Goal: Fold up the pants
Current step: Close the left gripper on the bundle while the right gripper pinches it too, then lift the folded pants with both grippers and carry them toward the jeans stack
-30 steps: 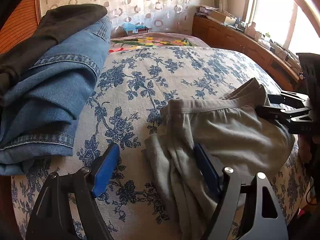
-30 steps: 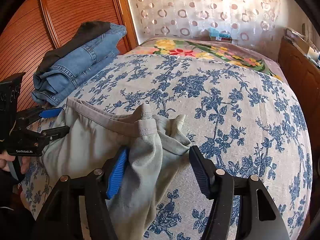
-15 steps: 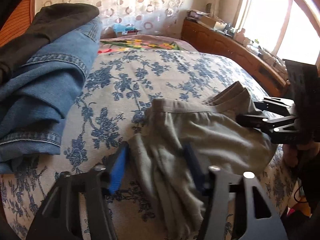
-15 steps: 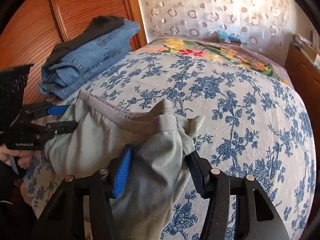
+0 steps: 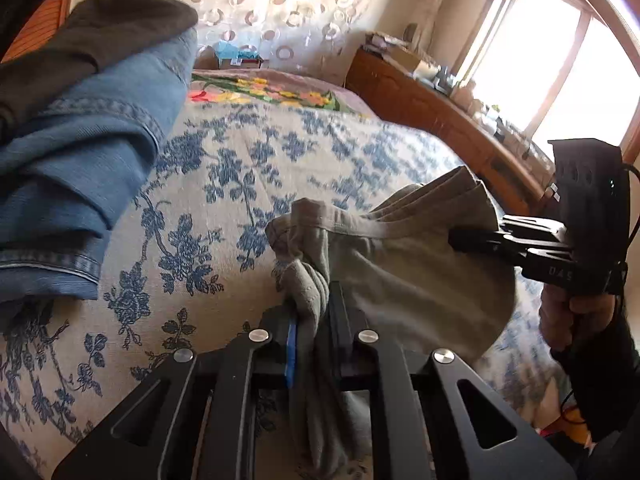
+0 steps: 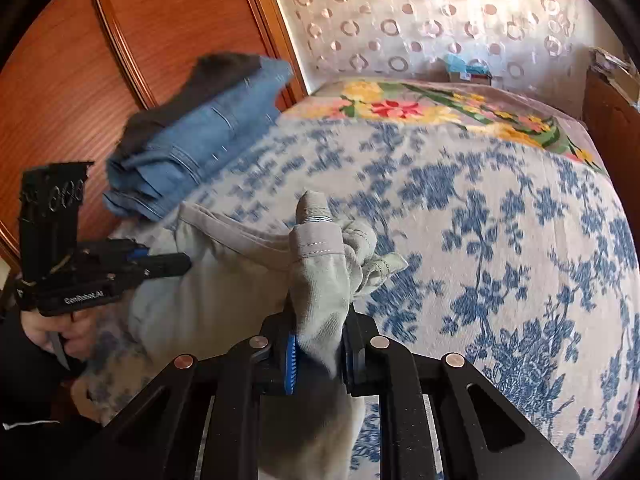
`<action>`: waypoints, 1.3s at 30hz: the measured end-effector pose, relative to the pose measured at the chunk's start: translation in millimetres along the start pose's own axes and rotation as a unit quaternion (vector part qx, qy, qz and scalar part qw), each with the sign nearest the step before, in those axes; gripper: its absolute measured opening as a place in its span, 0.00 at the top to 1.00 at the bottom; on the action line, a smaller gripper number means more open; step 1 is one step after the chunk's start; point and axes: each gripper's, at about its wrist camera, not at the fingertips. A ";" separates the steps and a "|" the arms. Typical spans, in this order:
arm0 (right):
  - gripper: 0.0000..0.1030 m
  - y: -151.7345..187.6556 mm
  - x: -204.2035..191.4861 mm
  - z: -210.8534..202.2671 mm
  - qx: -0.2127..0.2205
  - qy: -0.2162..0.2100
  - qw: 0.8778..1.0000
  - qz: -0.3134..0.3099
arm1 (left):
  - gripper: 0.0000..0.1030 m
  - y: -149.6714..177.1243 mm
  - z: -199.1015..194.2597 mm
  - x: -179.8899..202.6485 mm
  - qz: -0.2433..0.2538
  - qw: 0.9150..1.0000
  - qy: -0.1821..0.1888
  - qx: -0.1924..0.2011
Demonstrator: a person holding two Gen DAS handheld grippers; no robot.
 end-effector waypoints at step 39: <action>0.84 -205.0 -86.9 42.4 0.097 -0.028 0.971 -0.216 | 0.87 -101.0 -120.3 -92.5 -0.034 0.970 -0.132 0.202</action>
Point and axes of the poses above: each gripper's, at about its wrist camera, not at the fingertips, and z roughly the way its jaws point, x to its right, y to its underside
